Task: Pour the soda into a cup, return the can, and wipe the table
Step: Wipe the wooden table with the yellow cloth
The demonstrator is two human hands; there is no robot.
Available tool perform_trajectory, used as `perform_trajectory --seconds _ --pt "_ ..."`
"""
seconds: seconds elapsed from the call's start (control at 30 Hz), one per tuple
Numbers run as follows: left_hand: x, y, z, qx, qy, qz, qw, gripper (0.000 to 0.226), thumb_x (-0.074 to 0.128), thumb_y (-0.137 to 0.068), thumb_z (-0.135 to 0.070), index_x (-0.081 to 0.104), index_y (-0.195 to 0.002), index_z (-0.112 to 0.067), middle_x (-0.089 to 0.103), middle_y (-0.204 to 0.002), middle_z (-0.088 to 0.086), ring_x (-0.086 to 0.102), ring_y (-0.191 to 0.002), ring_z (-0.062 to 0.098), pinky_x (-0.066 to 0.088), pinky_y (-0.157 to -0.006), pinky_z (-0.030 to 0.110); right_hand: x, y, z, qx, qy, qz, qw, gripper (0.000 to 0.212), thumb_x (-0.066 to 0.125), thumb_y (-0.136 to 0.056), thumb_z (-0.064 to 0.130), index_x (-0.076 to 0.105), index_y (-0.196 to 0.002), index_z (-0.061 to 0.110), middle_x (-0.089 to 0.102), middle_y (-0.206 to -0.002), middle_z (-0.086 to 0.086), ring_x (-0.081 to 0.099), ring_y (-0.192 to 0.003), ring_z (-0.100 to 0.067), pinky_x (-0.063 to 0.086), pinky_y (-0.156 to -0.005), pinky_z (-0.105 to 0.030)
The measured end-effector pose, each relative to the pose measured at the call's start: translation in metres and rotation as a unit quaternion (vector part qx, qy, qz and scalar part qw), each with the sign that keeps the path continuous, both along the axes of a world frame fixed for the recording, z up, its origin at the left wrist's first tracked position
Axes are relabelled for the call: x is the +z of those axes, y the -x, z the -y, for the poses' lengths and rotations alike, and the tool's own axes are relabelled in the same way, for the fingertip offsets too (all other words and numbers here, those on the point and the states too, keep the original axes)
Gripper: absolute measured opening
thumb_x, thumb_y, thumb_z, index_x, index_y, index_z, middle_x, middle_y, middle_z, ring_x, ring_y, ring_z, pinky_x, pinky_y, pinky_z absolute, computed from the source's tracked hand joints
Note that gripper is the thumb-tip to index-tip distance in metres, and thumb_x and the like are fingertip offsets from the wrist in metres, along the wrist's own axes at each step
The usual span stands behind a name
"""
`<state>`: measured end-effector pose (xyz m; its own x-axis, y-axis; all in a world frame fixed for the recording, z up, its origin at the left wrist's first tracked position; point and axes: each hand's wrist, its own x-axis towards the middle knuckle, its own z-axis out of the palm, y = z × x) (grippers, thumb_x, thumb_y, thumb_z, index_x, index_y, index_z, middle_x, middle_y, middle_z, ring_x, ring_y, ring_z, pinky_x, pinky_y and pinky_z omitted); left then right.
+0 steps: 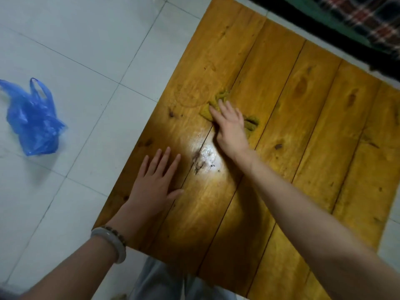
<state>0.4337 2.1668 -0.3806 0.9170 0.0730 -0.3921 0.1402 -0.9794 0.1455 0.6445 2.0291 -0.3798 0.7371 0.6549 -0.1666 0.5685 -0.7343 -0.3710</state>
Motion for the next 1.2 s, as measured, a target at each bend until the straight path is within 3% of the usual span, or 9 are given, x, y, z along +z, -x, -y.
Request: perform_trajectory --seconds 0.17,0.3,0.43,0.6,0.83,0.93,1.07,1.13,1.2 --pt "-0.001 0.000 -0.001 0.003 0.018 0.007 1.000 0.084 0.037 -0.083 -0.068 0.015 -0.149 -0.020 0.014 -0.155 0.014 0.014 -0.142 0.032 0.015 -0.113 0.051 -0.004 0.110 0.058 0.184 0.007 -0.002 0.983 0.077 0.071 -0.059 0.003 0.051 -0.133 0.011 0.040 -0.145 -0.016 0.032 -0.136 -0.034 0.014 -0.109 -0.051" --pt "0.002 0.000 0.000 0.008 0.024 0.000 1.000 0.089 0.043 -0.083 -0.066 0.000 -0.149 -0.025 -0.003 -0.157 0.009 -0.003 -0.144 0.027 0.001 -0.115 0.047 0.004 0.109 0.125 0.318 0.059 0.007 0.946 0.078 0.069 -0.063 0.006 0.045 -0.137 0.015 0.037 -0.147 -0.012 0.028 -0.138 -0.031 0.014 -0.110 -0.054" --pt "0.006 -0.002 0.000 0.007 0.024 -0.011 1.000 0.089 0.040 -0.084 -0.067 -0.006 -0.149 -0.026 -0.008 -0.157 0.008 -0.009 -0.144 0.025 -0.004 -0.115 0.045 0.011 0.047 0.146 0.123 0.111 0.036 0.986 0.091 0.068 -0.063 -0.007 0.031 -0.144 0.013 0.023 -0.152 -0.015 0.017 -0.141 -0.033 0.008 -0.114 -0.047" --pt "0.008 -0.004 0.000 0.012 0.038 -0.021 0.999 0.089 0.041 -0.084 -0.065 -0.004 -0.149 -0.025 -0.009 -0.157 0.009 -0.011 -0.144 0.026 -0.005 -0.115 0.045 0.014 0.058 0.112 -0.084 0.073 -0.010 0.994 0.078 0.048 -0.078 -0.009 0.021 -0.148 0.015 0.010 -0.156 -0.013 0.003 -0.145 -0.028 -0.002 -0.115 -0.041" --pt "0.022 -0.011 0.007 0.033 0.053 -0.039 0.997 0.086 0.053 -0.087 -0.052 0.005 -0.150 -0.019 -0.002 -0.157 0.013 -0.003 -0.144 0.030 0.002 -0.114 0.047 0.009 0.185 0.106 0.033 0.047 -0.023 0.998 0.074 0.064 -0.075 0.004 0.036 -0.142 0.015 0.024 -0.153 -0.013 0.014 -0.143 -0.030 0.005 -0.114 -0.046" --pt "0.034 -0.014 0.019 0.027 0.066 -0.016 0.997 0.077 0.058 -0.088 -0.039 0.018 -0.148 -0.013 0.011 -0.155 0.016 0.007 -0.143 0.032 0.010 -0.114 0.048 0.014 0.219 0.122 0.051 -0.003 -0.079 0.996 0.059 0.060 -0.084 0.016 0.042 -0.139 0.022 0.028 -0.152 -0.008 0.014 -0.143 -0.025 0.009 -0.116 -0.045" --pt "0.046 -0.018 0.049 0.006 0.158 0.015 0.987 0.057 0.062 -0.087 -0.028 0.043 -0.137 -0.008 0.038 -0.142 0.015 0.029 -0.133 0.031 0.026 -0.108 0.041 0.036 0.204 0.146 -0.131 -0.121 -0.127 0.976 0.041 0.052 -0.087 0.027 0.055 -0.127 0.020 0.045 -0.141 -0.006 0.032 -0.135 -0.022 0.020 -0.114 -0.043" --pt "0.047 -0.021 0.066 -0.001 0.197 0.011 0.980 0.050 0.063 -0.086 -0.026 0.050 -0.131 -0.008 0.045 -0.133 0.015 0.035 -0.125 0.030 0.031 -0.103 0.038 0.040 0.189 0.164 -0.214 -0.102 -0.113 0.965 0.042 0.061 -0.083 0.027 0.058 -0.124 0.018 0.053 -0.123 -0.004 0.041 -0.120 -0.019 0.033 -0.104 -0.043" --pt "0.046 -0.025 0.080 -0.013 0.223 0.009 0.975 0.047 0.065 -0.085 -0.021 0.053 -0.129 -0.011 0.048 -0.127 0.014 0.039 -0.119 0.030 0.034 -0.100 0.038 0.041 0.177 0.177 -0.239 -0.032 -0.156 0.958 0.050 0.069 -0.079 0.033 0.056 -0.126 0.021 0.049 -0.113 -0.001 0.038 -0.112 -0.017 0.032 -0.100 -0.036"
